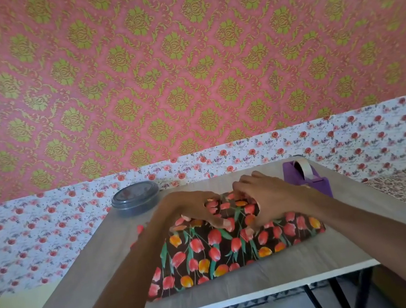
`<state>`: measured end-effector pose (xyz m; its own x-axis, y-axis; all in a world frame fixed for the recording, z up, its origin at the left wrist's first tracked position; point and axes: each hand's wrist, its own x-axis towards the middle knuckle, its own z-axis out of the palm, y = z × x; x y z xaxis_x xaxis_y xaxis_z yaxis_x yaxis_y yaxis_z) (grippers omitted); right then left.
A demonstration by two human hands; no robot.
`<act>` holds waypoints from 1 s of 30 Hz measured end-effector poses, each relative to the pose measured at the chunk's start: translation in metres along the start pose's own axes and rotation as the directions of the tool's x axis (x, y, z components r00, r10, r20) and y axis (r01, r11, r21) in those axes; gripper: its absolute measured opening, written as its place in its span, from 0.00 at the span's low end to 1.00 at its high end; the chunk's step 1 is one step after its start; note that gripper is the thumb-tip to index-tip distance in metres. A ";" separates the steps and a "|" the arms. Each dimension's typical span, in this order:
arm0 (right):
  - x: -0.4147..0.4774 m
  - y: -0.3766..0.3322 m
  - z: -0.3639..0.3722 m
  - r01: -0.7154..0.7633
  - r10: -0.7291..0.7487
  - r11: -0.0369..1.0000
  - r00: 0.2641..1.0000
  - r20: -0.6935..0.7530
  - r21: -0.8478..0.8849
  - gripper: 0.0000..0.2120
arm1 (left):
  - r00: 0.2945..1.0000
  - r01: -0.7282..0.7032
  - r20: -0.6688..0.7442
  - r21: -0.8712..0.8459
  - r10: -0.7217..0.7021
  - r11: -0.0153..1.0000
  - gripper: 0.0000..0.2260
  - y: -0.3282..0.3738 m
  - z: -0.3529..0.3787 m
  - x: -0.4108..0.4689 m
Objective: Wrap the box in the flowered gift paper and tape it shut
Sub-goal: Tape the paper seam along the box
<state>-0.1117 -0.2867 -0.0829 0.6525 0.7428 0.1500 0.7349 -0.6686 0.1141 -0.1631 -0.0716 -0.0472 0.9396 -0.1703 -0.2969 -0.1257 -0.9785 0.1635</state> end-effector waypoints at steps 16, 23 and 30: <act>0.019 -0.001 -0.021 -0.002 -0.022 0.984 0.991 0.129 0.180 0.34 | 0.997 0.075 -0.017 -0.027 -0.076 0.997 0.48 -0.001 -0.015 0.002; 0.004 -0.001 0.026 -0.001 -0.017 0.999 0.935 -0.355 -0.051 0.38 | 0.853 -0.007 -0.519 -0.117 -0.055 0.993 0.36 -0.014 0.017 0.035; -0.011 0.003 0.023 0.072 -0.041 0.995 0.920 -0.389 0.065 0.39 | 0.853 0.144 -0.522 0.207 -0.015 0.968 0.37 0.002 0.026 0.009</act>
<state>-0.1119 -0.2958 -0.1072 0.4985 0.6973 0.5150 0.7902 -0.6098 0.0607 -0.1631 -0.0783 -0.0737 0.9694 -0.0696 0.2355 -0.0523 -0.9955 -0.0791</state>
